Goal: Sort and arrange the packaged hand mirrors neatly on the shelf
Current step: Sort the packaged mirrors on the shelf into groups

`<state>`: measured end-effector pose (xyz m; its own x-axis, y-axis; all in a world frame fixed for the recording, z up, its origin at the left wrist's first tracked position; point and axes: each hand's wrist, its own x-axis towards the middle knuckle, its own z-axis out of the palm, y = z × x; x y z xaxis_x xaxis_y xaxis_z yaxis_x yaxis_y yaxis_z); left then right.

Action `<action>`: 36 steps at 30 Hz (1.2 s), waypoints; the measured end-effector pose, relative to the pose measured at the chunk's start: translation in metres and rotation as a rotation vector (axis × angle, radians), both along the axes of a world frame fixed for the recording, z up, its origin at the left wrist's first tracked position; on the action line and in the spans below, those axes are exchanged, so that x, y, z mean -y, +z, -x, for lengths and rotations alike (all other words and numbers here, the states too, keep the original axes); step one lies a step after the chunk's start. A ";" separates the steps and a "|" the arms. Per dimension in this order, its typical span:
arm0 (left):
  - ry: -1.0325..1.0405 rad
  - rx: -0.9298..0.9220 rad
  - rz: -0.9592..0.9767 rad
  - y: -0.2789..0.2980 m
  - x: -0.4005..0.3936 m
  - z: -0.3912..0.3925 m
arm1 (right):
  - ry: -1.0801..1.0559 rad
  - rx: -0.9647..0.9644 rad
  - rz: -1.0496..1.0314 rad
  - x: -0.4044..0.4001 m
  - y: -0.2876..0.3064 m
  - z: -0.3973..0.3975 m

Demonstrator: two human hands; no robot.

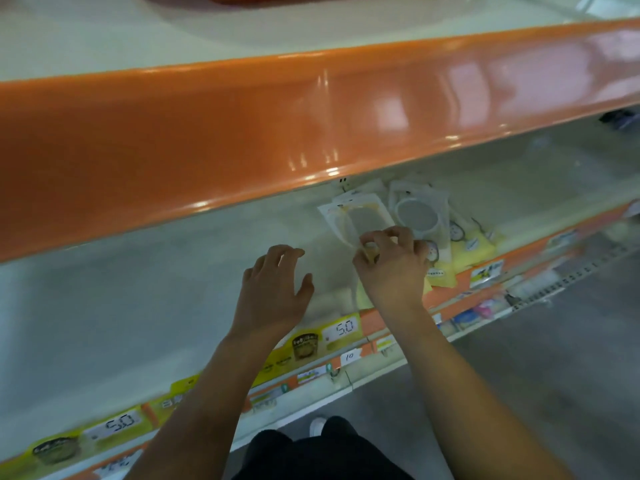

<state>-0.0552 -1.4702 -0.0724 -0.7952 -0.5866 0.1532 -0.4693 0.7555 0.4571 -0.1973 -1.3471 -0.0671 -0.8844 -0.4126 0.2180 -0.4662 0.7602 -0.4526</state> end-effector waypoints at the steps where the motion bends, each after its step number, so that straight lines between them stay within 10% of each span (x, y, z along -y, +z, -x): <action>1: -0.009 0.000 0.002 0.000 0.000 0.002 | -0.015 -0.012 0.007 0.000 0.000 0.004; 20: 0.053 0.013 0.034 0.004 0.008 0.000 | 0.081 -0.001 -0.197 0.003 -0.015 0.031; 25: 0.088 0.022 0.062 0.013 0.001 -0.003 | 0.379 0.127 0.125 0.006 0.012 0.017; 36: 0.406 0.038 0.131 0.019 -0.028 -0.104 | 0.971 0.227 0.052 0.048 0.023 -0.080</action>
